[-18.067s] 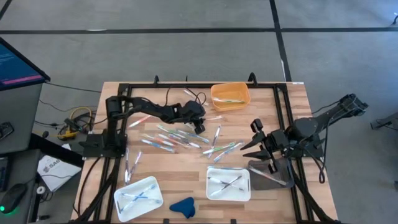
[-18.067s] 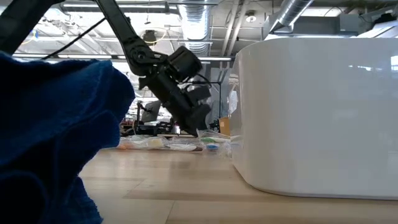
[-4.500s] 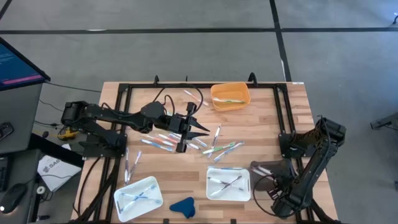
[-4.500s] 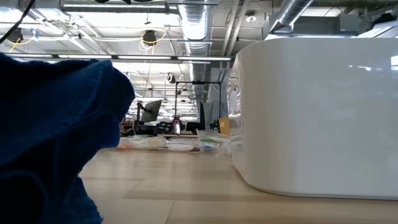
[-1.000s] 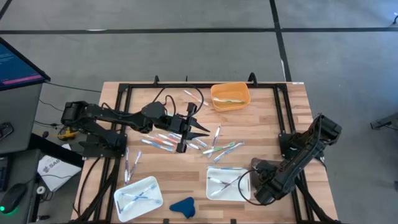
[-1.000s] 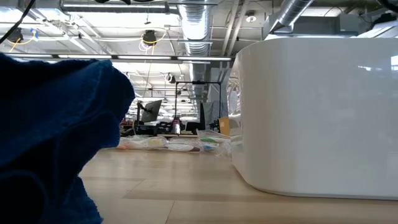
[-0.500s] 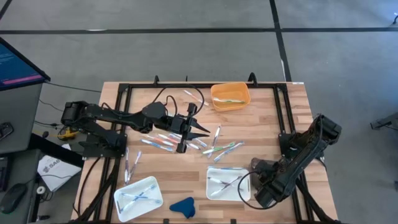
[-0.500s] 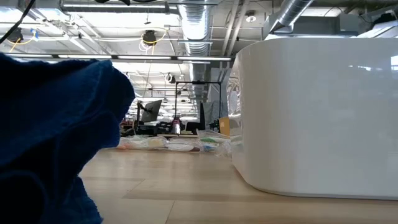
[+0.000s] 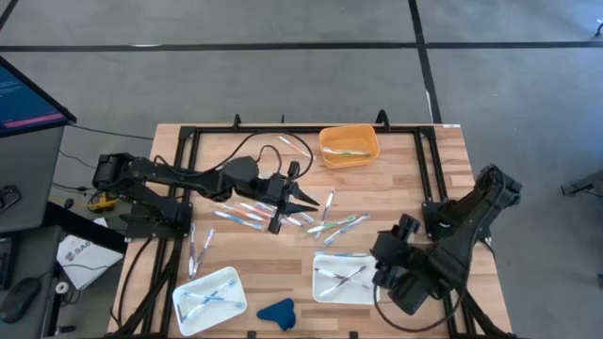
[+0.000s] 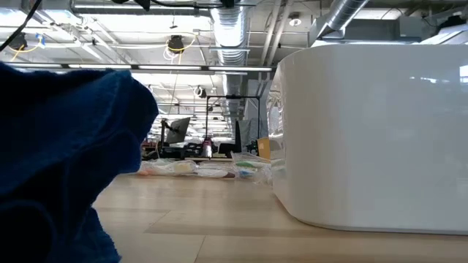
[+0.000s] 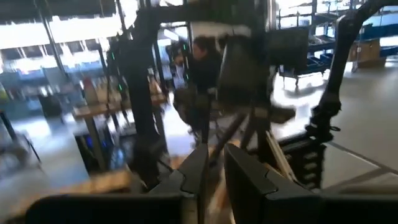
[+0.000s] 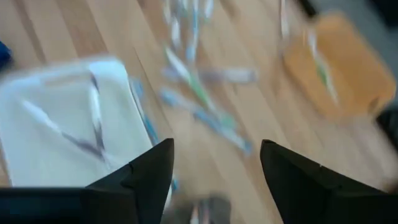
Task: Pick & Place Toothbrushes
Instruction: Put the green toothbrush into the yellow bin
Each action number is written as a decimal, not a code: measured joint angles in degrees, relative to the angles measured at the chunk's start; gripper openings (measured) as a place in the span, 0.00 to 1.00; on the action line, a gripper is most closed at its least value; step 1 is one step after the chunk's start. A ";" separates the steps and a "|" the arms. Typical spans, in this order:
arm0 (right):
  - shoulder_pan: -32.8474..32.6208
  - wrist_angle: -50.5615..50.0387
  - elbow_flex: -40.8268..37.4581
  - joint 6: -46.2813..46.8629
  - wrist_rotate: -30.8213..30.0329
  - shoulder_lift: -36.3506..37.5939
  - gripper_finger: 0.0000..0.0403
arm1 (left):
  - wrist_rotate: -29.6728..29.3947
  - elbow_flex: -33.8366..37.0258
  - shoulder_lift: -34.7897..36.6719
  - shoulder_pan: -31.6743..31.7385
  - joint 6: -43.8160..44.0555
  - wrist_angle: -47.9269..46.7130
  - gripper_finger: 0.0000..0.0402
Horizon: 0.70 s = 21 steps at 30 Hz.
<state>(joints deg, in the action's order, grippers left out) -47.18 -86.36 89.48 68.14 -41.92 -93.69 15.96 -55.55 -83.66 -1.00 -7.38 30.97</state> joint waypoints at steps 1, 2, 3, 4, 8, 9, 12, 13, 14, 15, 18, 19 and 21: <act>-0.07 1.09 0.57 -2.45 -2.05 -0.03 0.58 | -0.01 0.00 0.00 -0.02 1.18 -1.20 0.12; -0.26 2.55 0.92 -5.30 -3.82 -0.25 0.58 | 0.09 0.00 0.00 -0.10 2.33 -2.28 0.12; -0.43 4.02 1.24 -8.26 -5.34 -0.41 0.58 | 0.28 0.00 0.00 -0.24 3.56 -3.25 0.12; -0.43 5.46 1.53 -11.47 -6.88 -0.42 0.58 | 0.50 0.00 0.00 -0.47 4.30 -4.55 0.12; 0.72 11.73 1.98 -23.12 -9.39 0.47 0.58 | 0.55 0.00 0.00 -2.46 5.62 -9.80 0.12; 1.27 13.36 1.96 -25.59 -9.29 0.91 0.58 | 0.58 0.00 0.00 -3.16 6.05 -10.74 0.12; 2.66 17.80 2.03 -32.94 -7.78 1.83 0.58 | 0.60 0.00 0.00 -5.62 6.43 -12.71 0.12; 2.98 19.06 2.01 -35.25 -6.76 1.92 0.58 | 0.59 0.00 0.00 -6.55 6.43 -12.77 0.12; 3.43 20.67 1.98 -37.57 -5.55 1.92 0.58 | 0.57 0.00 0.00 -7.44 6.64 -12.75 0.12; 3.94 22.23 1.98 -40.28 -4.29 1.92 0.58 | 0.60 0.00 0.00 -8.27 7.23 -12.76 0.12; 5.52 27.16 1.98 -49.26 0.06 1.92 0.58 | 0.43 0.00 0.00 -10.68 8.38 -12.84 0.12; 6.30 29.03 1.91 -52.29 1.62 1.92 0.58 | -0.12 0.00 0.00 -11.45 9.04 -12.94 0.12; 8.03 33.20 1.15 -58.38 5.01 1.95 0.58 | -0.61 0.00 0.00 -12.80 9.89 -13.87 0.12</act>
<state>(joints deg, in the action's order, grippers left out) -39.15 -53.17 90.62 9.76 -36.91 -91.74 15.35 -55.55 -83.66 -13.81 2.51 17.10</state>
